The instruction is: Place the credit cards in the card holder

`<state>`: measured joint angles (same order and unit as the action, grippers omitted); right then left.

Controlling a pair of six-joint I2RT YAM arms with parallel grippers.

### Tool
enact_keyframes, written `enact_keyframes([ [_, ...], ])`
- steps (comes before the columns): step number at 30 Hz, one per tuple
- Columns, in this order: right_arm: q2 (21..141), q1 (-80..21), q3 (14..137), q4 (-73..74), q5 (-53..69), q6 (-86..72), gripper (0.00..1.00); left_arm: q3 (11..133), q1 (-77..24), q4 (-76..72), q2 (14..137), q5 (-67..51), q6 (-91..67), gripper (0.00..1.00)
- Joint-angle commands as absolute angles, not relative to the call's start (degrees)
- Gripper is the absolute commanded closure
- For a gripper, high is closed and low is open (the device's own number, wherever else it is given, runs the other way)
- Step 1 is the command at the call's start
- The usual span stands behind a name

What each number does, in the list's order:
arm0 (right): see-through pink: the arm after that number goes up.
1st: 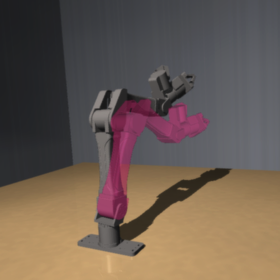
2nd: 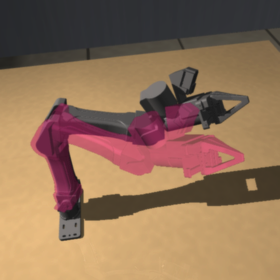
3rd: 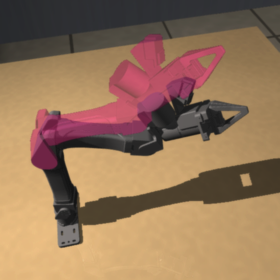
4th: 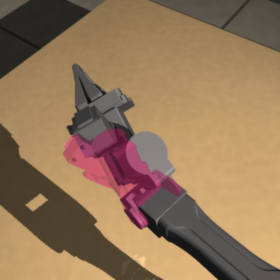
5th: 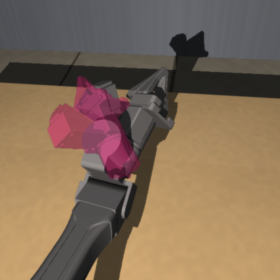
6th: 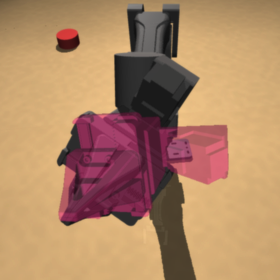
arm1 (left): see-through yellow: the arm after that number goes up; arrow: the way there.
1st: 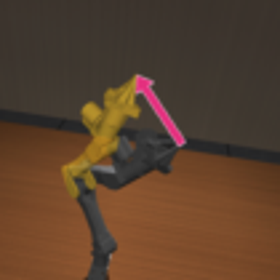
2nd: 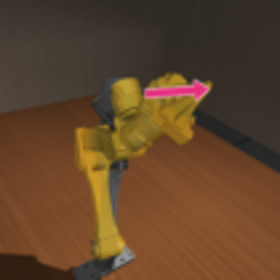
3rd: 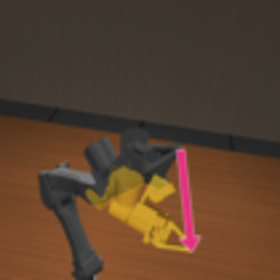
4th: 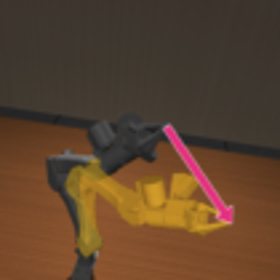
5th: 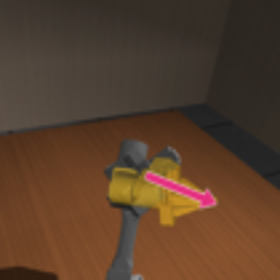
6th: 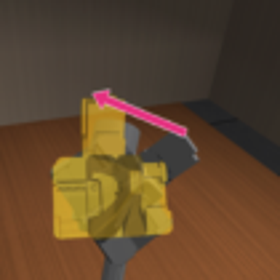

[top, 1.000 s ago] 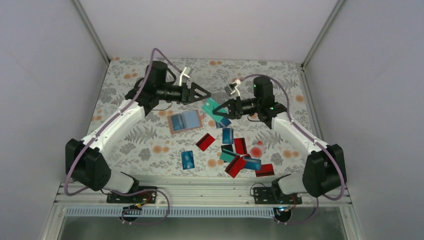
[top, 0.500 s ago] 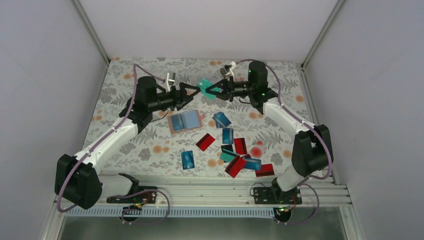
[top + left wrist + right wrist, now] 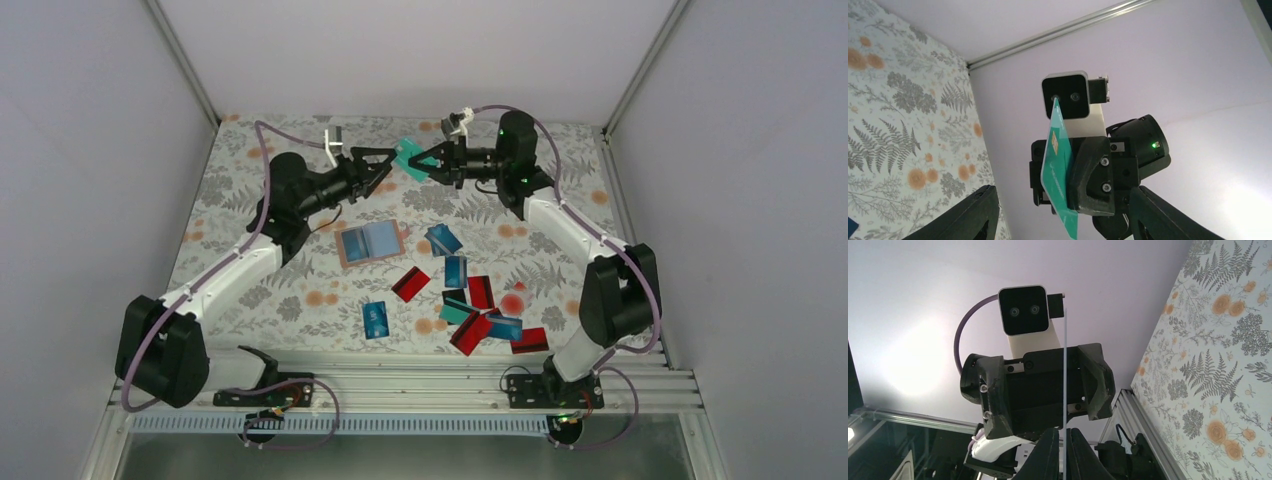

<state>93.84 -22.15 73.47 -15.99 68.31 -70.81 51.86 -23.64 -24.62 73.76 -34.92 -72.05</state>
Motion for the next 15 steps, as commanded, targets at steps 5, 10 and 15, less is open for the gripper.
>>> enact_keyframes([
  [5, 94.65, -22.42, 73.92, -22.86, 67.21, -74.97, 0.96, 55.93, -24.32, -28.01, 77.06, -34.63, -72.51, 0.43],
  [10, 94.86, -22.6, 73.15, -24.88, 66.41, -76.02, 0.96, 56.21, -24.89, -27.89, 77.59, -34.52, -72.44, 0.55],
  [15, 94.9, -22.7, 73.12, -26.08, 65.92, -76.03, 0.96, 56.53, -25.44, -28.11, 78.43, -34.45, -72.42, 0.65],
])
